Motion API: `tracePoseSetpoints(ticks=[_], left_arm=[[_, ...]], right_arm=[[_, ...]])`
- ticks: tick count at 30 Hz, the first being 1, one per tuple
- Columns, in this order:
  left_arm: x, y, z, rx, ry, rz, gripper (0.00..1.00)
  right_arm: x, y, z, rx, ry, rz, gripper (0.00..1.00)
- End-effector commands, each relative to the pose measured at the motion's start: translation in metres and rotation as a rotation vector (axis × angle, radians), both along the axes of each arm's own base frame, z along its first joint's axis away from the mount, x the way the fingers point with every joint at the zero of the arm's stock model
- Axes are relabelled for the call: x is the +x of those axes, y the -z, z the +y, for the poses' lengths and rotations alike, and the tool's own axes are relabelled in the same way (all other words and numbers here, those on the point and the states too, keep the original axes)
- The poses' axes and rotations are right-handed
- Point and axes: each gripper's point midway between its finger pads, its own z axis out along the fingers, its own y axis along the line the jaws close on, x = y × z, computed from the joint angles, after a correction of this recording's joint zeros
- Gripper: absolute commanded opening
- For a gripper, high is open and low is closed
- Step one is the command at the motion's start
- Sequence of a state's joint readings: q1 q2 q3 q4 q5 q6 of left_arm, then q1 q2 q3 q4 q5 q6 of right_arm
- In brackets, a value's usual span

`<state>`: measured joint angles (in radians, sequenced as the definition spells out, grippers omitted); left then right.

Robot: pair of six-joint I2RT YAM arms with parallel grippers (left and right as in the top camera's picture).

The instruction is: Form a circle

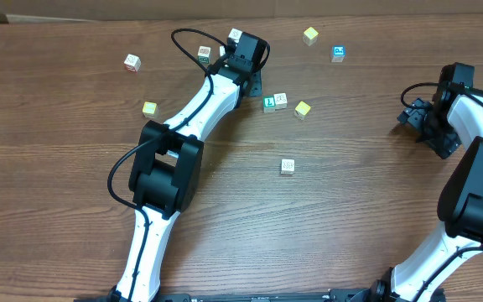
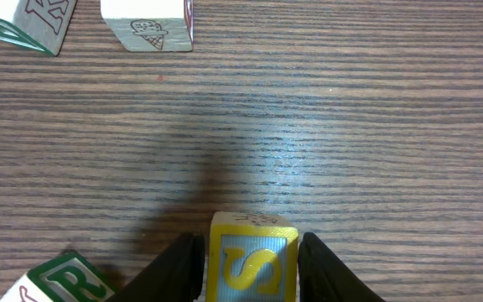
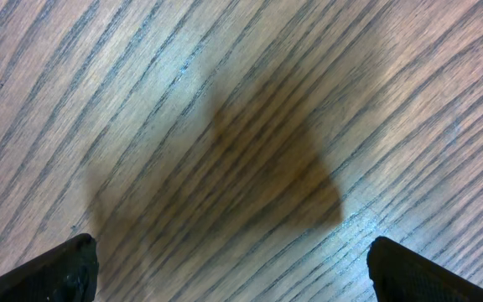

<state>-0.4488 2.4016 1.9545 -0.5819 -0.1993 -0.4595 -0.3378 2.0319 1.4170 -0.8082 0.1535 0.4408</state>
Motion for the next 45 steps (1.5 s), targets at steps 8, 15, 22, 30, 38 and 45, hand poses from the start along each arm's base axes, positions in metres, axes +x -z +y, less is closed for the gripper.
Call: tracePoseSetpoints(ticks=[8,15,22,30,38,45], left_arm=[[-0.002,0.011,0.010,0.037,-0.003,0.022,0.36],[-0.002,0.010,0.010,0.037,-0.003,0.021,0.31],[0.000,-0.023,0.009,0.016,-0.003,-0.023,0.27],[-0.017,-0.082,0.017,0.007,-0.004,-0.042,0.24],[-0.069,-0.142,0.026,-0.028,0.037,0.034,0.25],[-0.132,-0.115,0.026,-0.012,0.094,0.310,0.16]], right_arm=[[0.002,-0.010,-0.001,-0.011,0.003,-0.025,1.00],[0.002,-0.010,-0.001,-0.011,0.003,-0.025,1.00],[0.002,-0.010,-0.001,-0.011,0.003,-0.025,1.00],[0.002,-0.010,-0.001,-0.011,0.003,-0.025,1.00],[0.002,-0.010,-0.001,-0.011,0.003,-0.025,1.00],[0.002,-0.010,-0.001,-0.011,0.003,-0.025,1.00]])
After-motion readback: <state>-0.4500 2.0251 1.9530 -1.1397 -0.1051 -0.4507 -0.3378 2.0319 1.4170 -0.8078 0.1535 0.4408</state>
